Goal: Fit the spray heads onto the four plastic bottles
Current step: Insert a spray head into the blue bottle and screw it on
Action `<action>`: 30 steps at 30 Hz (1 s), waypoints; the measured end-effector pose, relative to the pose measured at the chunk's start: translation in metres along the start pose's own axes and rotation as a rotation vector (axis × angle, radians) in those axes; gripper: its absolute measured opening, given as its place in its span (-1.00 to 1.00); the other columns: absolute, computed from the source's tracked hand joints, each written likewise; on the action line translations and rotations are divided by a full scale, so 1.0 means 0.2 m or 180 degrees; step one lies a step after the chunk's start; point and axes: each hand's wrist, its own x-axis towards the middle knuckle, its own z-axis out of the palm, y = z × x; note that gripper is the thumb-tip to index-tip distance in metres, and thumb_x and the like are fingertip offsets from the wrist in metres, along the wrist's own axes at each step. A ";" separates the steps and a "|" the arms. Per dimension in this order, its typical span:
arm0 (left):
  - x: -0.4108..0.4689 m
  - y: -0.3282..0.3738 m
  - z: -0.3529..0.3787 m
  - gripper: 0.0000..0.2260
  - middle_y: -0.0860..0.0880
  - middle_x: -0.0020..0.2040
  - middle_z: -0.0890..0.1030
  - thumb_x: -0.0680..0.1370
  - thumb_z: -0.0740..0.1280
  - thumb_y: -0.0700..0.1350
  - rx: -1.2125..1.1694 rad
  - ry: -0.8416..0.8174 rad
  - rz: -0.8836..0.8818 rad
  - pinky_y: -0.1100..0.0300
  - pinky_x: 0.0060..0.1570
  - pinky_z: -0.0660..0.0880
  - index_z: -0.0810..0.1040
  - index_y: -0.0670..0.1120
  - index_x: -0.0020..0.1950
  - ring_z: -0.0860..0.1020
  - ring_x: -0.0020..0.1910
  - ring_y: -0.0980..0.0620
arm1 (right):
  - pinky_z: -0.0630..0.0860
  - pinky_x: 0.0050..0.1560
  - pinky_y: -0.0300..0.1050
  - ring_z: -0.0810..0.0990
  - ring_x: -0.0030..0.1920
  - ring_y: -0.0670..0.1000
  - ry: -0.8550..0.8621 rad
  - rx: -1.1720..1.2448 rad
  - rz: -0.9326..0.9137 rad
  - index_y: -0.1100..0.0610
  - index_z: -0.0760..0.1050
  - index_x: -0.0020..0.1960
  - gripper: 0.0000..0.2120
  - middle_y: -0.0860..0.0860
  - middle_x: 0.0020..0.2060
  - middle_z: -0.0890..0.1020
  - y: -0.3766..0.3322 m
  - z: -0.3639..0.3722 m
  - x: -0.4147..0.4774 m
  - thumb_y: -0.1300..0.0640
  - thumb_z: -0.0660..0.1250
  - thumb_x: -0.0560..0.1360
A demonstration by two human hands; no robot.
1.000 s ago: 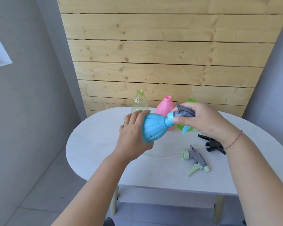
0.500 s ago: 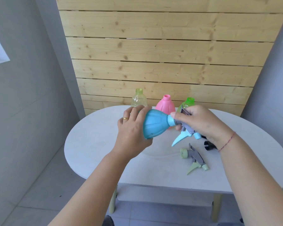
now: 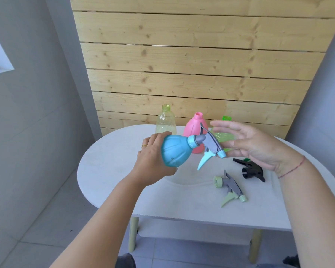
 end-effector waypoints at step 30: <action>0.02 0.08 0.04 -0.24 0.01 0.29 0.44 0.21 0.53 -0.04 0.1304 0.1092 0.0537 -0.02 0.04 0.34 0.36 0.01 0.38 0.35 0.29 -0.14 | 0.47 -0.41 -0.26 0.63 -0.37 -0.08 0.1187 -0.0126 0.0452 0.08 0.58 -0.11 -0.79 0.01 -0.30 0.65 0.07 0.17 0.12 -0.06 0.33 0.49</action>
